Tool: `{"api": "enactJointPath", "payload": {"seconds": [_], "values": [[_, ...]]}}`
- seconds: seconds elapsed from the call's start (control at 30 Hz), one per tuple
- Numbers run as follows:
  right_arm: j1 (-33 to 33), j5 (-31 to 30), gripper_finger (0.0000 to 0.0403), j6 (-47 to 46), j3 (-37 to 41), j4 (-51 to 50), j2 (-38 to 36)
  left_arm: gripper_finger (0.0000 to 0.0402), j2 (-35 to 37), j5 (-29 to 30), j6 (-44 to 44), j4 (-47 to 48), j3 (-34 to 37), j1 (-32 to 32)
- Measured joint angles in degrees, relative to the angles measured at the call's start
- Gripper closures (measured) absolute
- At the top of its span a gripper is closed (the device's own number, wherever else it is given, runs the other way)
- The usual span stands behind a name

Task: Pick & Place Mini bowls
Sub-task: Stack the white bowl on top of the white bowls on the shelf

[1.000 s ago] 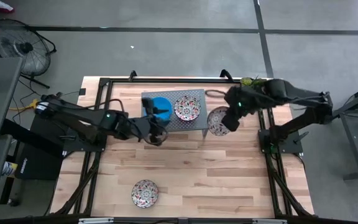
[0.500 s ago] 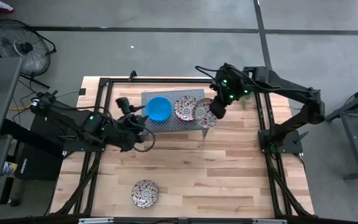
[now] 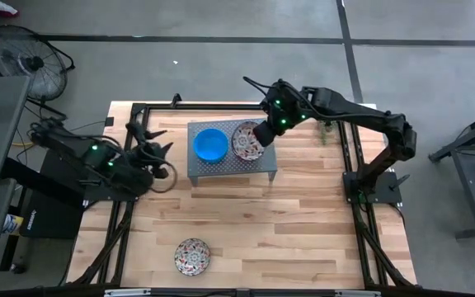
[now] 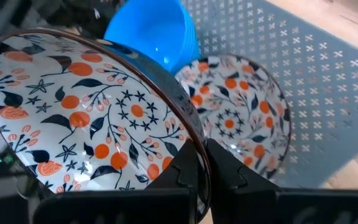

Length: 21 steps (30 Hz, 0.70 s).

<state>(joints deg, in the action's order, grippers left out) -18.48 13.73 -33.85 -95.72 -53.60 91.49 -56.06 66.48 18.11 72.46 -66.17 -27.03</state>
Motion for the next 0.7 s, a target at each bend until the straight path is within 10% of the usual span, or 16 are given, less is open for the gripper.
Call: {"api": "enactJointPath", "payload": {"seconds": [0.47, 0.7], "values": [[-1.1, -4.6, 0.0402, -8.7, -10.8, -4.4, 4.6, 0.0211, 27.6, -24.9, -28.7, -50.4, 27.7, -3.3], [-1.1, -7.2, 0.0402, -8.2, -25.3, -17.3, 11.7, 0.0212, 34.6, -31.3, -26.5, -62.7, 37.0, -3.2]]}}
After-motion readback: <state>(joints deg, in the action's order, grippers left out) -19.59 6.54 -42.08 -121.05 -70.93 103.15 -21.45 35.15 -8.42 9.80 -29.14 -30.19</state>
